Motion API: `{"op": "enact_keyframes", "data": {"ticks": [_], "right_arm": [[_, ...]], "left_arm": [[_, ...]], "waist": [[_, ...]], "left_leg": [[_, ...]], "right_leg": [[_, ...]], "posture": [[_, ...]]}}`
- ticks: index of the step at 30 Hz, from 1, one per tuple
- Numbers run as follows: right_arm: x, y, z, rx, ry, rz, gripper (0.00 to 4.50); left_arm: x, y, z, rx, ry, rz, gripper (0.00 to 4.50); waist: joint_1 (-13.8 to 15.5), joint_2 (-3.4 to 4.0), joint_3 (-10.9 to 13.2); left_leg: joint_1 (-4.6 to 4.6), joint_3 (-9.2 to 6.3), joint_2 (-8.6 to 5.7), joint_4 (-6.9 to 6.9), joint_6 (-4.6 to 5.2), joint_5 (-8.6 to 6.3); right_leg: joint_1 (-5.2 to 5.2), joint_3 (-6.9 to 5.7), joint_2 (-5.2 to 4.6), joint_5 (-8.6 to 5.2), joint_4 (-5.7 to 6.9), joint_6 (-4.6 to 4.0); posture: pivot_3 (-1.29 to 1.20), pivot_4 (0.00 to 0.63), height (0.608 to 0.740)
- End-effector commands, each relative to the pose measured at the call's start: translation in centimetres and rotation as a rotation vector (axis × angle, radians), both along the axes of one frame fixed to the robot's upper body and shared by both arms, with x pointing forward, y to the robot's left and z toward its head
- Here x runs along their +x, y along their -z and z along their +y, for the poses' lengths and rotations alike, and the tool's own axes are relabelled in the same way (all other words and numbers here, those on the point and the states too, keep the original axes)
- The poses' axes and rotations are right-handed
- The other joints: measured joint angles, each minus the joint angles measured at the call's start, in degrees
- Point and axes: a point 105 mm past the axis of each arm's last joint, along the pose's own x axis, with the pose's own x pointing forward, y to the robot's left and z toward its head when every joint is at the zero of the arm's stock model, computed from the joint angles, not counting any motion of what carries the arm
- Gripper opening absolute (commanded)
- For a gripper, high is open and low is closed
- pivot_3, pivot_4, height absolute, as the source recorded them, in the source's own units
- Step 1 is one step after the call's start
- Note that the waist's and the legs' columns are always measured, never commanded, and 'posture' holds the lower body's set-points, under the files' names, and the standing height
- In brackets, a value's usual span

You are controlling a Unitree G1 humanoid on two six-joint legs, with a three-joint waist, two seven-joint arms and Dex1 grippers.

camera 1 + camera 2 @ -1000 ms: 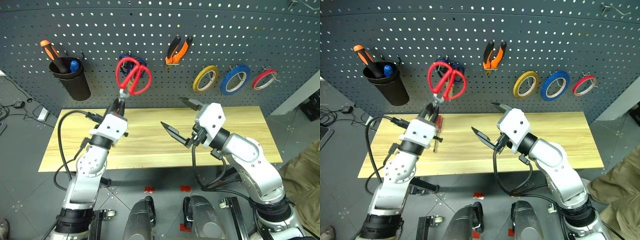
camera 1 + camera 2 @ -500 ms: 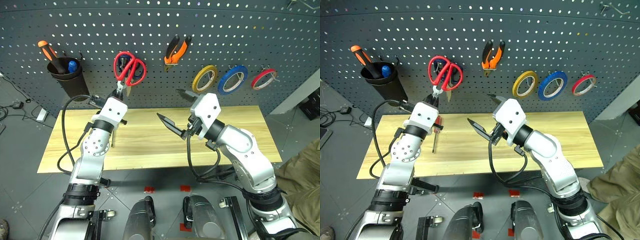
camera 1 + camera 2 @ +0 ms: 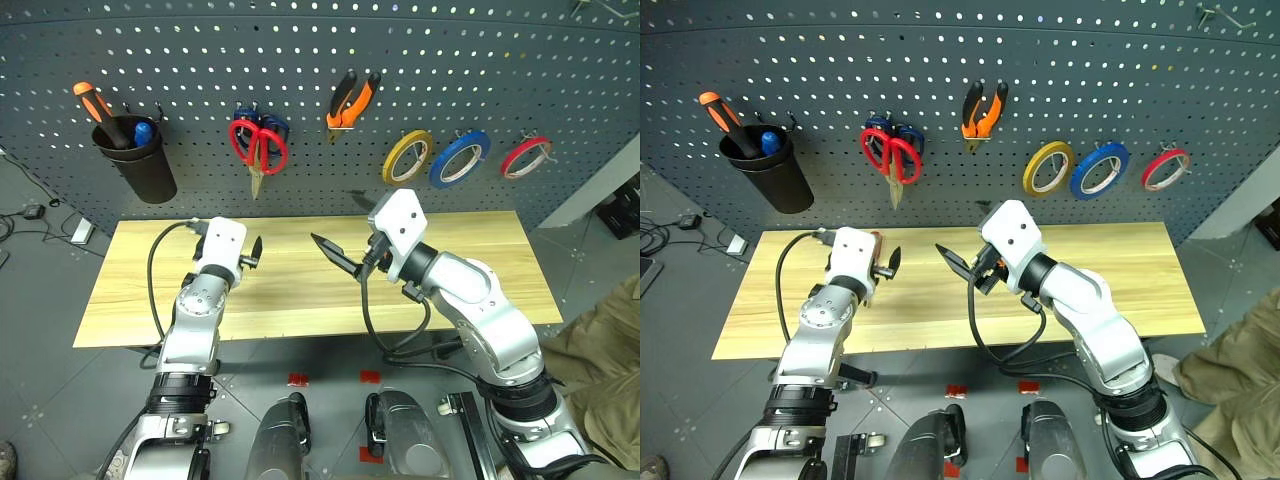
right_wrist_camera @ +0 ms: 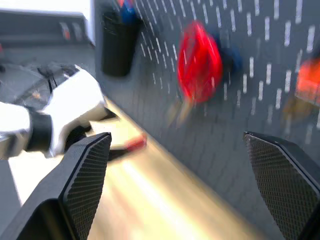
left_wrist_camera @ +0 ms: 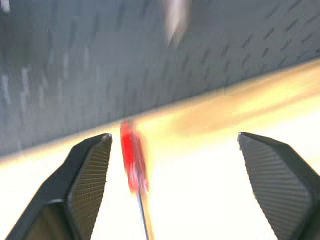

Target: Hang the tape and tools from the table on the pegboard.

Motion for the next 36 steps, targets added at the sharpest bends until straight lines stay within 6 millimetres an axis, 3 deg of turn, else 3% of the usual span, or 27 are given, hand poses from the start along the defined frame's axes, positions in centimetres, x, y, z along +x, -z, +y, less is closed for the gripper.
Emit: {"op": "enact_keyframes", "data": {"ticks": [1, 11, 19, 31, 34, 36], "right_arm": [[-1.0, -1.2, 1.2, -0.001, -0.038, 0.066, 4.5], [-1.2, -2.4, 4.1, -0.071, -0.089, 0.111, 4.5], [-1.5, -3.8, 5.3, -0.085, -0.103, 0.057, 4.5], [-1.6, -3.5, 4.7, -0.112, -0.079, 0.06, 4.5], [-1.7, -3.4, 4.7, -0.118, -0.077, 0.06, 4.5], [-1.8, -3.3, 4.7, -0.122, -0.077, 0.06, 4.5]], "left_arm": [[-0.2, -0.2, 2.6, -0.087, -0.051, 0.073, 4.1], [3.3, -1.7, 6.0, -0.136, -0.067, 0.146, 4.1], [5.3, -1.2, 4.7, -0.135, -0.008, 0.2, 4.1], [6.7, -2.2, 5.5, -0.175, -0.092, 0.164, 4.1], [7.0, -2.5, 5.3, -0.164, -0.085, 0.153, 3.55], [7.1, -2.7, 5.2, -0.158, -0.078, 0.144, 2.95]], "waist": [[0.0, 0.03, 0.2], [1.4, 0.12, 2.3], [1.5, -0.16, 4.5], [1.2, -0.39, 7.0], [0.9, -0.39, 7.1], [0.7, -0.39, 7.1]], "left_leg": [[0.0, -0.01, 0.07, 0.0, -0.04, 0.02], [0.08, 0.04, 0.25, 0.02, -0.18, 0.12], [-0.3, 0.51, 0.28, -0.23, -0.34, 0.21], [-0.4, 0.84, 0.31, -0.28, -0.36, 0.22], [-0.4, 0.89, 0.31, -0.3, -0.37, 0.22], [-0.4, 0.9, 0.31, -0.3, -0.37, 0.21]], "right_leg": [[-0.01, 0.0, 0.09, 0.02, 0.0, -0.03], [-0.1, 0.18, 0.33, 0.13, -0.06, -0.27], [-0.78, 0.43, 0.28, 0.12, -0.05, -0.29], [-1.05, 0.7, 0.26, 0.11, -0.06, -0.28], [-1.06, 0.72, 0.26, 0.11, -0.08, -0.28], [-1.06, 0.73, 0.26, 0.11, -0.08, -0.28]], "posture": [[-0.29, 0.279, 0.74], [-0.26, 0.381, 0.74], [-0.27, 0.438, 0.74], [-0.32, 0.45, 0.74], [-0.32, 0.448, 0.74], [-0.32, 0.448, 0.74]]}}
